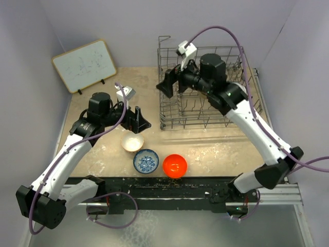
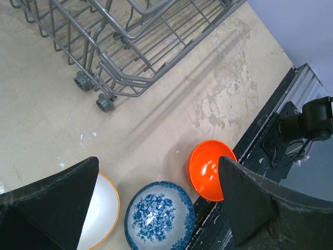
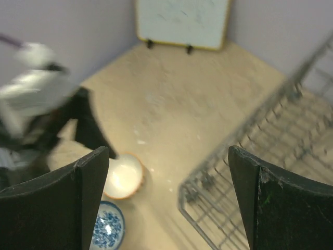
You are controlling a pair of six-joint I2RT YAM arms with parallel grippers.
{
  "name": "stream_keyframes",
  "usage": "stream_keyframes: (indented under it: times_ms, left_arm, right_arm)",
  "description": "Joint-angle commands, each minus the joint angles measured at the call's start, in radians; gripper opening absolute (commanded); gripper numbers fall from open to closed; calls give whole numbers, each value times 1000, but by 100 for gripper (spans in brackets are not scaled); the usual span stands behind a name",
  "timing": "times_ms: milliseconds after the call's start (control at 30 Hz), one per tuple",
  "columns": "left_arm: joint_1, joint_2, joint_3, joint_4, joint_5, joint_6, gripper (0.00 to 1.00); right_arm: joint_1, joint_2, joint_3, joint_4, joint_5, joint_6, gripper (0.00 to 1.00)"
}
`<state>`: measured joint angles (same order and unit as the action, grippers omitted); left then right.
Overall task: Load the bowls into the dish rack
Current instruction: Pick up the bowl from the dish rack.
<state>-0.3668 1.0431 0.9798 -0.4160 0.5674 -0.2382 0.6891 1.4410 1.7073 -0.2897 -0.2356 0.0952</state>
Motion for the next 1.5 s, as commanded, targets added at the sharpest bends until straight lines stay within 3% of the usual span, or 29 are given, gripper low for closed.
stream_keyframes:
  times_ms: [0, 133, 300, 400, 500, 867, 1133, 1300, 1467]
  left_arm:
    - [5, -42, 52, -23, -27, 42, 99]
    - [5, -51, 48, -34, -36, 50, 99]
    - [3, -32, 48, -33, -38, 66, 99]
    - [5, -26, 51, -23, -42, 68, 99]
    - [4, -32, 52, -23, -56, 70, 99]
    - [4, -45, 231, -39, -83, 73, 99]
    - [-10, 142, 420, 80, 12, 25, 99]
    - [-186, 335, 654, 45, -124, 87, 99]
    - [-277, 584, 844, 11, -142, 144, 99]
  right_arm:
    - [-203, -31, -1, 41, -63, 157, 96]
    - [-352, -5, -56, 20, -33, 216, 92]
    - [-373, 38, -48, -56, 216, 180, 90]
    - [-410, 102, -38, -119, 291, 178, 87]
    - [-425, 123, -55, -126, 298, 180, 82]
    - [-506, 144, -109, -95, 290, 225, 82]
    - [-595, 151, -128, -75, 206, 239, 78]
    - [-662, 79, -140, -39, 158, 278, 78]
    - [-706, -23, -160, -27, 156, 322, 80]
